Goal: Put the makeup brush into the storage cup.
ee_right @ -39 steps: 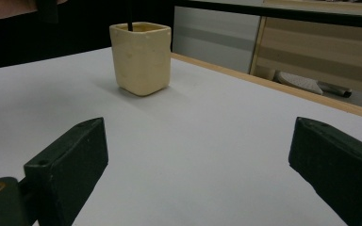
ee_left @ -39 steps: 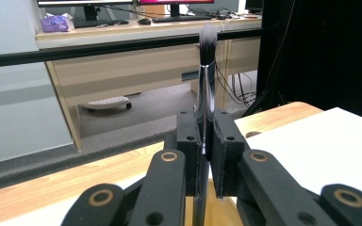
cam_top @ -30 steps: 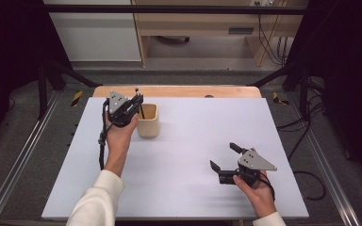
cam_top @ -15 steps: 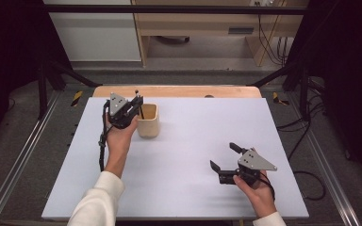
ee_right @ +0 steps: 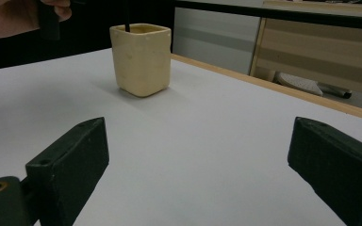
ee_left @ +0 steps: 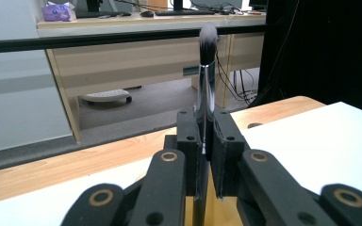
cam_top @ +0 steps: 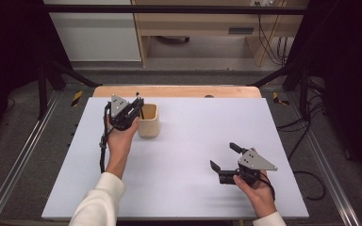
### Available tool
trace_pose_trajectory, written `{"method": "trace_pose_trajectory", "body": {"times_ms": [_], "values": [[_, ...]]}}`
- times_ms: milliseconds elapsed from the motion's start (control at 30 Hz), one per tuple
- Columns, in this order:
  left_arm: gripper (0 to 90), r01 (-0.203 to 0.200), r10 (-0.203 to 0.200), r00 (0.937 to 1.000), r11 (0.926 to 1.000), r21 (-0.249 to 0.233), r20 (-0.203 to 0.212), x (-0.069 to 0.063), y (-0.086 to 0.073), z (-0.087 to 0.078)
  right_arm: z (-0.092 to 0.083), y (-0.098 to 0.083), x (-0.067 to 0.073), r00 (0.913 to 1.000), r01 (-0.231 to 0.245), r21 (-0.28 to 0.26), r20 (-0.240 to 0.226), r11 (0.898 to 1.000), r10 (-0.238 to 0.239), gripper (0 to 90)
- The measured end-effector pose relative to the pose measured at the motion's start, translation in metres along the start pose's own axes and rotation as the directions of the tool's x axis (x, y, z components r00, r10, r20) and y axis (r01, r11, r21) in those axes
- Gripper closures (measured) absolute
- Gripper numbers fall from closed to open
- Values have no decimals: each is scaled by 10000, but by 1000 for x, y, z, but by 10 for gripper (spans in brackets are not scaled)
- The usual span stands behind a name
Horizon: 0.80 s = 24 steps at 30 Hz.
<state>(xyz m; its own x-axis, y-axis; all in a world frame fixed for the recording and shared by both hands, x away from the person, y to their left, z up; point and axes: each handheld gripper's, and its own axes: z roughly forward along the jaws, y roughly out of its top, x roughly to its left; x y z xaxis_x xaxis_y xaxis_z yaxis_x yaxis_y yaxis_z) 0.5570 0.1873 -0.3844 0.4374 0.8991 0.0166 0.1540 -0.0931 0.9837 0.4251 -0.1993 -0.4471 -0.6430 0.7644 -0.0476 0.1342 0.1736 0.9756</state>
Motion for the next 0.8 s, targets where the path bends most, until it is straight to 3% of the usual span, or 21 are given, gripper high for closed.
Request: {"method": "trace_pose_trajectory", "body": {"times_ms": [800], "values": [[834, -116, 115, 9999, 9998, 132, 37, -2, -5, 1, 1, 0, 1, 10000, -12, 54, -42, 10000, 12, 63]]}}
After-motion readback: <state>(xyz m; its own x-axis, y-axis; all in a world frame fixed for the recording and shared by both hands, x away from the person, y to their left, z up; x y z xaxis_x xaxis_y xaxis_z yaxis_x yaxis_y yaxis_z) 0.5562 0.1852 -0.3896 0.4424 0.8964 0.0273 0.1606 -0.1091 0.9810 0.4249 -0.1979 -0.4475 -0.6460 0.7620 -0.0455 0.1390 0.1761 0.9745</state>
